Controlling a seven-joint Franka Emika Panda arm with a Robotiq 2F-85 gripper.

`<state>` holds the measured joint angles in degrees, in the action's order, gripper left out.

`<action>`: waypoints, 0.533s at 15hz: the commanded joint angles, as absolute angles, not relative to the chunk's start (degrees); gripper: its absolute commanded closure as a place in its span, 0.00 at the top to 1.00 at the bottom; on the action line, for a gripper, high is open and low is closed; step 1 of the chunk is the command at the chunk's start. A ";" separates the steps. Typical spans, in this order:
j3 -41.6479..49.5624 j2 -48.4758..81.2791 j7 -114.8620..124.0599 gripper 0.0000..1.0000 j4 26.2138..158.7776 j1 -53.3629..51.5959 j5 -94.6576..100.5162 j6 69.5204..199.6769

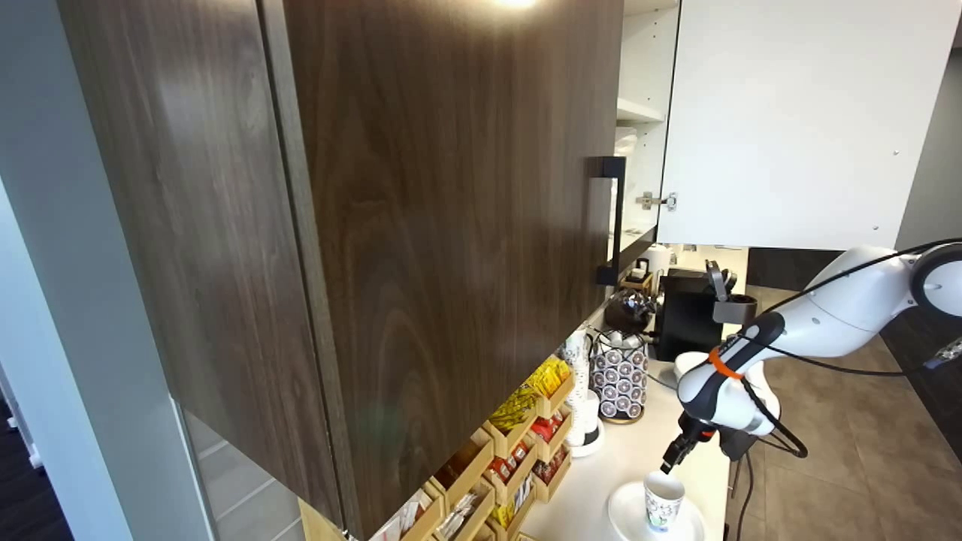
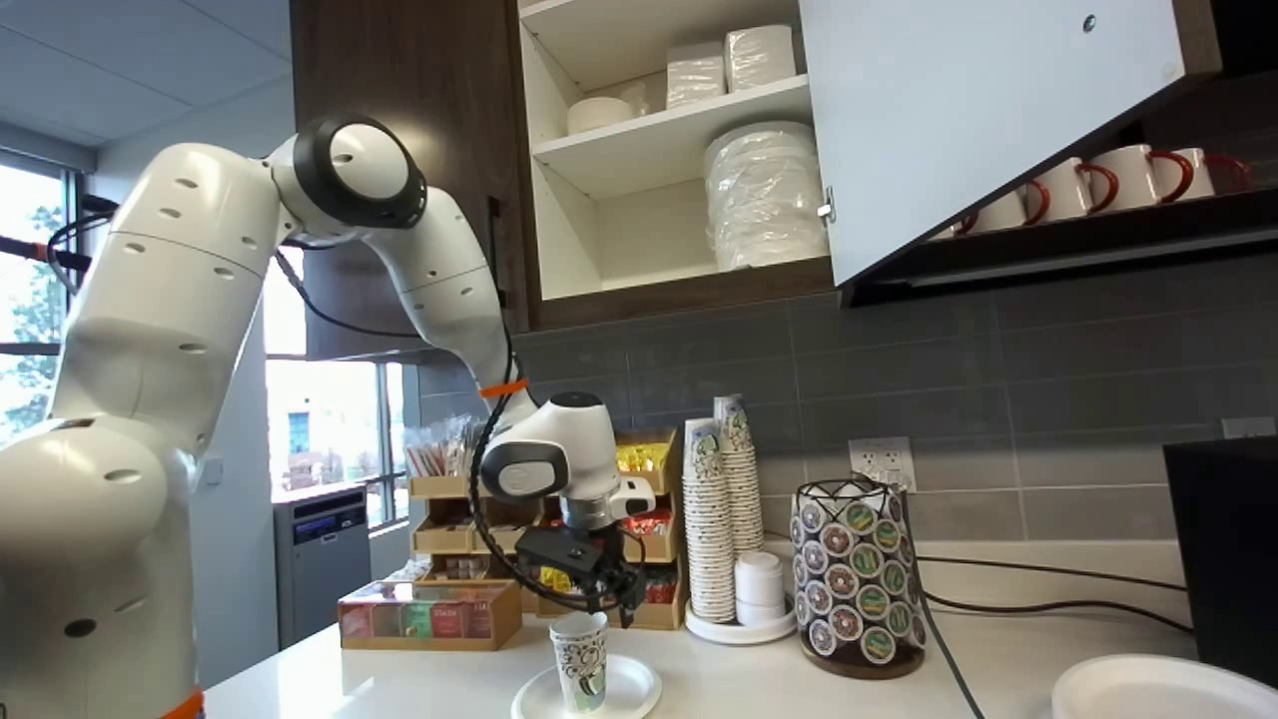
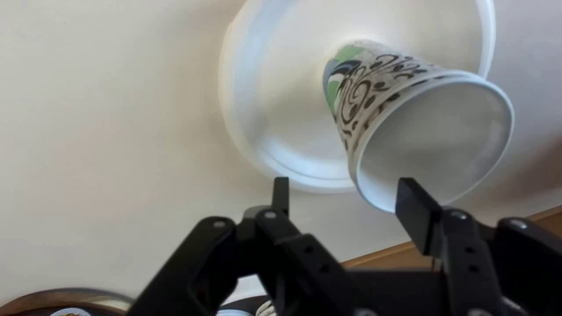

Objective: Put the cup on the plate then put the plate in the cupboard

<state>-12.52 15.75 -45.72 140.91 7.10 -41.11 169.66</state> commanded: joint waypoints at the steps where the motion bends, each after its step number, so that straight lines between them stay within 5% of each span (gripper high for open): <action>1: -12.42 15.14 -45.76 0.98 141.00 7.58 -41.22 169.90; 2: -12.30 14.73 -45.76 0.79 140.97 7.80 -41.18 169.95; 4: -12.33 14.76 -45.75 0.95 140.92 7.73 -41.17 169.95; 8: -13.45 17.33 -50.10 1.00 137.16 12.67 -45.52 166.95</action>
<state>-12.25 14.96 -45.72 140.71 7.88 -41.18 169.95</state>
